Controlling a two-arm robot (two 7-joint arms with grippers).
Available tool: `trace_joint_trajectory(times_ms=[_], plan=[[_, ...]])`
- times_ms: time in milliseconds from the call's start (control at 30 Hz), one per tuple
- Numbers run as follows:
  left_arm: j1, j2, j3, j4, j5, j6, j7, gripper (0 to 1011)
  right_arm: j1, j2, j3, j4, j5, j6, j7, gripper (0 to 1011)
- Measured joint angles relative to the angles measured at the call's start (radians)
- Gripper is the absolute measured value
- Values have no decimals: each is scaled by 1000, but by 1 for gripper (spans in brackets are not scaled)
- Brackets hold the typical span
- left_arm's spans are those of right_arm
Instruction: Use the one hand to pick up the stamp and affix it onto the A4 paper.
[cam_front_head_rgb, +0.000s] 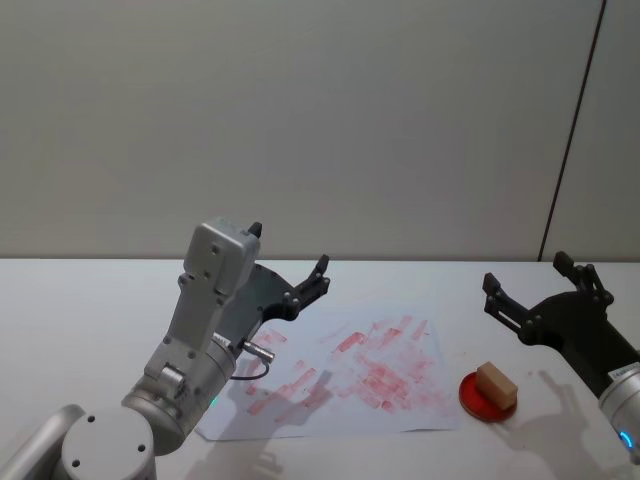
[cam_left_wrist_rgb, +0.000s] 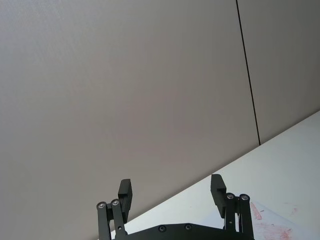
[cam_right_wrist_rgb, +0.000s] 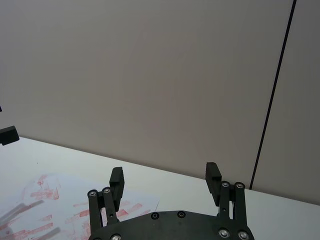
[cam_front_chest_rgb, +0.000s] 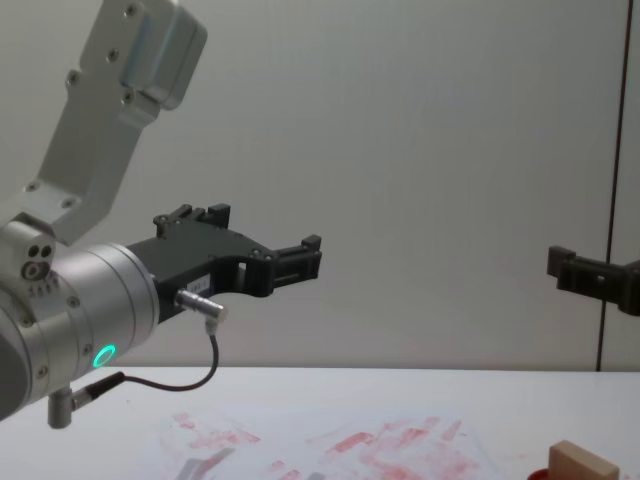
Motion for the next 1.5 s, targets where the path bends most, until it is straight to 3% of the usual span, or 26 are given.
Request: trace_joint_trajectory(times_ms=[800,1500], plan=[[0,0,0,0,0,0,0,1003,-1,1,1,2,1,2,7,1001],[0,0,0,0,0,0,0,1002,-16,45,18,58,20,50,129,1001]])
